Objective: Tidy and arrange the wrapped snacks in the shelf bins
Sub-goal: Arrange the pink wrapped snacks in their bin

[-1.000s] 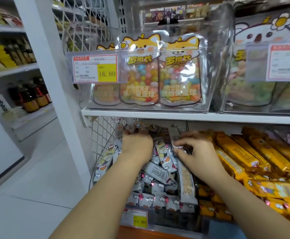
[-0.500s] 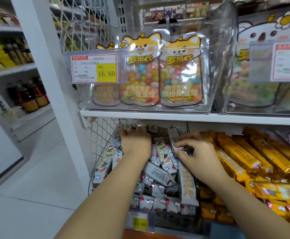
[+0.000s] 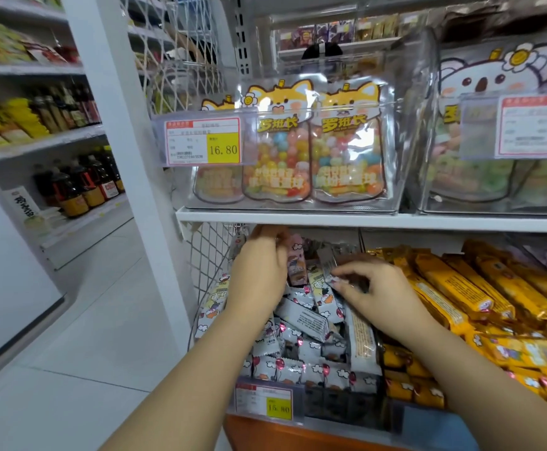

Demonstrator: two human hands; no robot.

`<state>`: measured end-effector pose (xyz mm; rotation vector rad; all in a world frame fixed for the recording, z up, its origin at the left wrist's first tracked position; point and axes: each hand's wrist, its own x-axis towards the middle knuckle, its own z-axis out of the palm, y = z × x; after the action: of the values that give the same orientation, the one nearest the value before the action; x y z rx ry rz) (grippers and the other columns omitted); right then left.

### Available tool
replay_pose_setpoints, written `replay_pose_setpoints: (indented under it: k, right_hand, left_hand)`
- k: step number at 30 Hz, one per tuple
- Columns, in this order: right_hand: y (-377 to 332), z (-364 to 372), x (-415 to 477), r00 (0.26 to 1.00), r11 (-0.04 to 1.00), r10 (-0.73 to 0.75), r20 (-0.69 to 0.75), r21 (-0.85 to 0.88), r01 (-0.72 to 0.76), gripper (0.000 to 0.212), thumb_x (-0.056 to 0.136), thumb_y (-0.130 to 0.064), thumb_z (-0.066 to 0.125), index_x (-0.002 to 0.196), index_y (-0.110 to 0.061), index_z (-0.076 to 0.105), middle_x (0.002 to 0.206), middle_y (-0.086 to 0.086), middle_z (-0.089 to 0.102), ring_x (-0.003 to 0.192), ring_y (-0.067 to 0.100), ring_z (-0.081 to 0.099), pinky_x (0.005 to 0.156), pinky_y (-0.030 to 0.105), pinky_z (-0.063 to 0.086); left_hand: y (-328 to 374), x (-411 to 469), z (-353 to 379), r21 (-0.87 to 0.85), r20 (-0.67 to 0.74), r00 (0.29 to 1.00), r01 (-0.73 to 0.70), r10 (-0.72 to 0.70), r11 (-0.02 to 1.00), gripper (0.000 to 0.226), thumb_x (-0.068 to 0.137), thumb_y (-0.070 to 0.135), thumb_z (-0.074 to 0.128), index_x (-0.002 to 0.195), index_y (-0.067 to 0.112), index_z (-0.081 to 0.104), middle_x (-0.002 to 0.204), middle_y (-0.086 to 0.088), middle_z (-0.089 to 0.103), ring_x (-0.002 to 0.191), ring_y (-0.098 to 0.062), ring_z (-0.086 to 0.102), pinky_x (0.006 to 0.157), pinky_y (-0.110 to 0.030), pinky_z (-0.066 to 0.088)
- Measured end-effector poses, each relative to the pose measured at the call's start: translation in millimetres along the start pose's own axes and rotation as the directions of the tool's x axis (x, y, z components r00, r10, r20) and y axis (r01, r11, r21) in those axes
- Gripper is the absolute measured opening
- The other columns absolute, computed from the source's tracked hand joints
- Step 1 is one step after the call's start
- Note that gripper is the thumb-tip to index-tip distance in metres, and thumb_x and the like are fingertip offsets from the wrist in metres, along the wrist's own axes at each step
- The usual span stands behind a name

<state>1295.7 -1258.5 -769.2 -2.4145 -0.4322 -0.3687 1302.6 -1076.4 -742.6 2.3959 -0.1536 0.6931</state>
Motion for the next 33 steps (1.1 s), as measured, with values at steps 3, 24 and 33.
replay_pose_setpoints:
  k: [3,24,33]
  right_hand:
    - [-5,-2,-8,0.999,1.0,-0.027,-0.029,0.011,0.028,0.03,0.085,-0.027,0.065,0.116,-0.028,0.065,0.114,-0.01,0.063,0.094,-0.004,0.049,0.094,0.021,0.041]
    - [35,-78,-97,0.966,1.0,-0.013,-0.259,0.012,0.017,0.04,0.081,-0.019,0.07,0.119,-0.024,0.058,0.105,-0.013,0.061,0.095,0.008,0.055,0.077,0.017,0.041]
    - [116,-139,-142,0.863,0.975,0.046,-0.503,-0.164,-0.148,0.041,0.076,-0.006,0.073,0.115,-0.014,0.064,0.106,0.003,0.067,0.098,0.021,0.056,0.082,0.025,0.036]
  left_hand:
    - [2,-16,-5,-0.052,-0.084,0.996,-0.002,-0.002,0.999,0.019,0.099,0.027,0.042,0.099,0.012,0.054,0.09,-0.002,0.06,0.08,-0.02,0.056,0.068,-0.035,0.043]
    - [96,-74,33,-0.463,-0.023,0.998,-0.065,0.061,0.884,0.024,0.098,0.021,0.047,0.121,0.027,0.05,0.118,0.01,0.052,0.102,0.008,0.05,0.082,-0.003,0.036]
    - [171,-84,104,-0.36,0.211,0.948,-0.152,0.239,0.92,0.03,0.097,0.021,0.048,0.126,0.023,0.054,0.122,0.01,0.047,0.111,-0.003,0.048,0.095,-0.013,0.033]
